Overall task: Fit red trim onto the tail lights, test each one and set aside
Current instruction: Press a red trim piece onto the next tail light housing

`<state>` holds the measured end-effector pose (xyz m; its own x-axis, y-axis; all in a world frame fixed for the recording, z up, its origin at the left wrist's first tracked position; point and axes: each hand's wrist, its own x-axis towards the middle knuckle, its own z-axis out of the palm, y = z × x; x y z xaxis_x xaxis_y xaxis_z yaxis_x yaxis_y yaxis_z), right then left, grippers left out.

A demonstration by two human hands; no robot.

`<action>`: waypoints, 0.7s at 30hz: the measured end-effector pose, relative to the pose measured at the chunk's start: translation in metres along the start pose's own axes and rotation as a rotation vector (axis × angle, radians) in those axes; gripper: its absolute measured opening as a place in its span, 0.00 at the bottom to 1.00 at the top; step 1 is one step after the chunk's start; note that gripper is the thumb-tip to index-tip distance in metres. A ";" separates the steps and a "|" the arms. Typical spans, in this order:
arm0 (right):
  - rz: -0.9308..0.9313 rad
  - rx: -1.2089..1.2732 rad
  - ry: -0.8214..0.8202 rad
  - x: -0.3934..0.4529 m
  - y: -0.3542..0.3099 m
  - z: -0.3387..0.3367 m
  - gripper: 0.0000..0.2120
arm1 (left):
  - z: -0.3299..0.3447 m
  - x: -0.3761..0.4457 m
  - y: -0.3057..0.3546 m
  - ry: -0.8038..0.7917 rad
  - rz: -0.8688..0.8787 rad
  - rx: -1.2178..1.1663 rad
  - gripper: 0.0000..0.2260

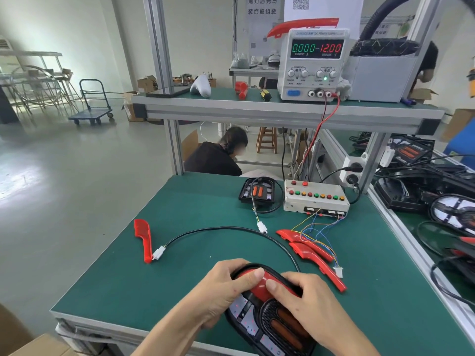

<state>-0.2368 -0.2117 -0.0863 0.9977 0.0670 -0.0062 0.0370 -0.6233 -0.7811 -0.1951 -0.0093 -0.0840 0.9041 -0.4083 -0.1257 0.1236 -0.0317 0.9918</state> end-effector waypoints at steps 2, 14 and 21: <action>0.000 0.019 -0.010 0.000 0.000 0.000 0.25 | 0.000 0.000 0.000 -0.004 0.004 -0.005 0.22; 0.002 0.040 0.005 -0.003 -0.004 0.003 0.22 | -0.003 -0.003 -0.001 -0.009 -0.001 -0.015 0.19; -0.022 0.036 -0.043 0.000 -0.005 -0.002 0.29 | -0.018 -0.008 0.002 -0.236 -0.109 -0.169 0.23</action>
<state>-0.2368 -0.2103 -0.0810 0.9934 0.1141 -0.0147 0.0562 -0.5926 -0.8035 -0.1946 0.0106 -0.0814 0.7642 -0.6122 -0.2031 0.2988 0.0571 0.9526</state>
